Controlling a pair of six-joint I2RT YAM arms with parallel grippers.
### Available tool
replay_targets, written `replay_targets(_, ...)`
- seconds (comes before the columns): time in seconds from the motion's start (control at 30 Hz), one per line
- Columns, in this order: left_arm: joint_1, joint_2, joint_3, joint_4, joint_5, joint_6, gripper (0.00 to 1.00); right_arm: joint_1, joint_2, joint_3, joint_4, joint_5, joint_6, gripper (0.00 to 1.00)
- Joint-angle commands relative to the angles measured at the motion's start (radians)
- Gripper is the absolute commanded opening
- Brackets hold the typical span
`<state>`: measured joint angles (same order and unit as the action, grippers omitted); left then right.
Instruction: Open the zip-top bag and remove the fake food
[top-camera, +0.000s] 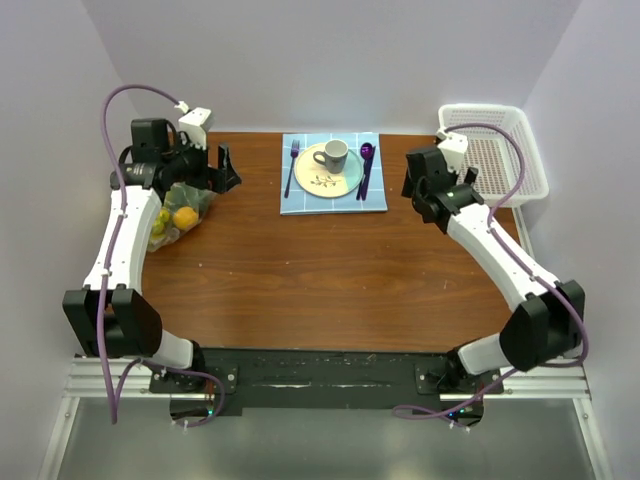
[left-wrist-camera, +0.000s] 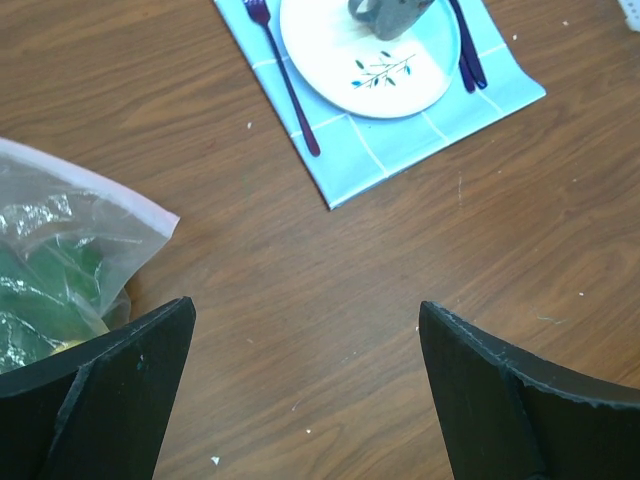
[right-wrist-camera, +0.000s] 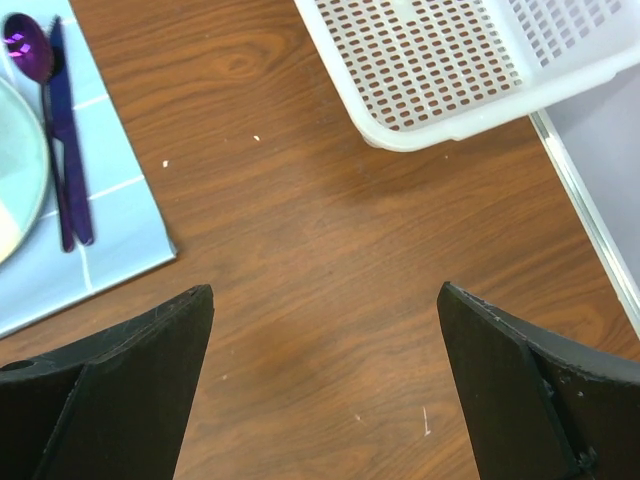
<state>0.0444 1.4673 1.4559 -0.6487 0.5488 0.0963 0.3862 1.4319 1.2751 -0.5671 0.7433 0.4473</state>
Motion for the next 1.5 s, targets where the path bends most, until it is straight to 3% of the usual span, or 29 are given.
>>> replay_targets(0.0, -0.003, -0.002, -0.028, 0.057, -0.036, -0.024, 1.0, 0.002, 0.152, 0.113, 0.039, 0.086, -0.024, 0.99)
replay_targets(0.13, -0.003, 0.014, -0.032, 0.055, -0.05, -0.02, 1.0, 0.0, 0.341, 0.317, -0.025, 0.23, -0.035, 0.98)
replay_targets(0.27, -0.003, 0.011, -0.058, 0.07, -0.079, 0.0, 1.0, -0.001, 0.467, 0.36, 0.048, 0.393, -0.076, 0.99)
replay_targets(0.33, -0.003, 0.014, -0.075, 0.075, -0.087, 0.006, 1.0, -0.013, 0.499, 0.374, 0.096, 0.403, -0.102, 0.99)
replay_targets(0.63, -0.003, 0.034, -0.114, 0.096, -0.13, 0.037, 1.0, -0.162, 0.627, 0.418, 0.119, 0.3, -0.036, 0.99)
replay_targets(0.93, -0.003, 0.142, -0.104, 0.161, -0.118, 0.008, 1.0, -0.202, 0.746, 0.523, 0.093, 0.262, -0.018, 0.99)
replay_targets(1.1, -0.009, 0.215, -0.082, 0.227, -0.242, 0.028, 1.0, -0.211, 0.766, 0.494, 0.084, 0.18, 0.024, 0.98)
replay_targets(1.27, -0.032, 0.249, -0.078, 0.334, -0.396, 0.084, 1.0, -0.208, 0.697, 0.35, 0.076, 0.117, 0.085, 0.86)
replay_targets(1.47, -0.113, 0.275, -0.126, 0.449, -0.546, 0.158, 1.0, -0.176, 0.464, 0.093, 0.107, 0.047, 0.223, 0.59)
